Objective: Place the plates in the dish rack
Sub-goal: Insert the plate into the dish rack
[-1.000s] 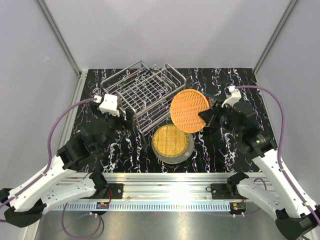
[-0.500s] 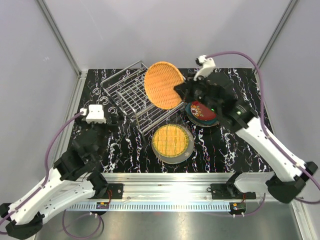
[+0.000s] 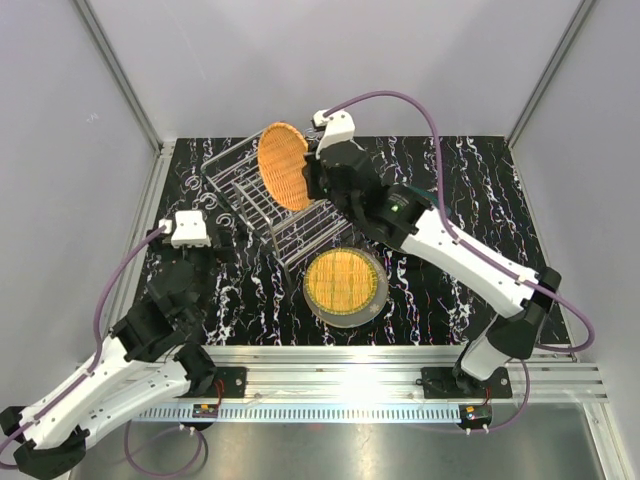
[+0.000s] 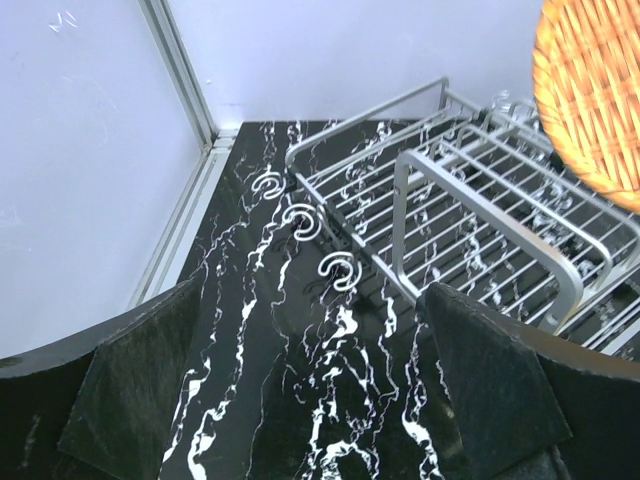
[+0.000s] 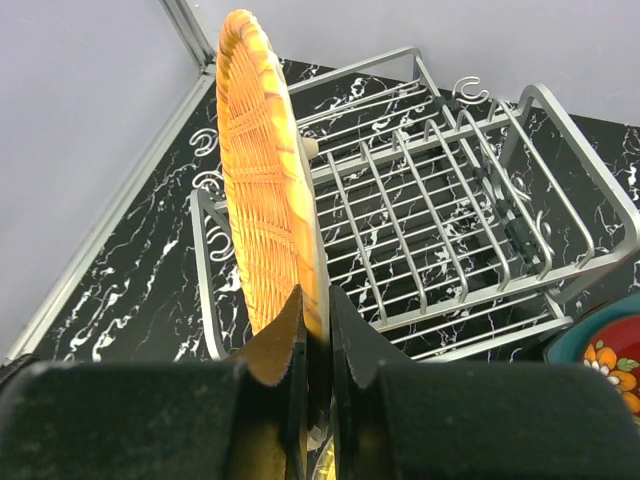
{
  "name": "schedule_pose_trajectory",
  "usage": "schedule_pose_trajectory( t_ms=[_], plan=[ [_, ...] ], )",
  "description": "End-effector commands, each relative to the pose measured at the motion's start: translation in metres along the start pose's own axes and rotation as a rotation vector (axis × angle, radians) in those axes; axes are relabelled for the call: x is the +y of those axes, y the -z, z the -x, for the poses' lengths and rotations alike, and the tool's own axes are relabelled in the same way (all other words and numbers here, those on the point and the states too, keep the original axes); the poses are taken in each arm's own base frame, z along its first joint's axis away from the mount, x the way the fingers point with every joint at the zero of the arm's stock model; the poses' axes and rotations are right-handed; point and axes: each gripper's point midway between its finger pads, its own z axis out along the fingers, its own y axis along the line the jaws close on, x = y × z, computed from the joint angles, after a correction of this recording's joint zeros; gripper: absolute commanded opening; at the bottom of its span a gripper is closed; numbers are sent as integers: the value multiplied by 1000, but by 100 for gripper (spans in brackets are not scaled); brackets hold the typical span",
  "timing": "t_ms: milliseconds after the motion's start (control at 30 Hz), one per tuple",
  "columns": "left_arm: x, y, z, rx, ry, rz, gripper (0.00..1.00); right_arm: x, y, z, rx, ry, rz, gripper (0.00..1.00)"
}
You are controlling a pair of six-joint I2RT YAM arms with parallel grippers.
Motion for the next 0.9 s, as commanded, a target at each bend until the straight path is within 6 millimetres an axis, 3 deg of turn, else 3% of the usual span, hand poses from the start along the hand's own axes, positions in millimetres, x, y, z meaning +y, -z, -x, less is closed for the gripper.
schedule_pose_trajectory(
  t_ms=[0, 867],
  plan=[
    [5, -3, 9, -9, 16, 38, 99, 10, 9, 47, -152, -28, -34, 0],
    [6, -1, 8, -10, 17, 26, 99, 58, -24, 4, -116, 158, -54, 0]
  ],
)
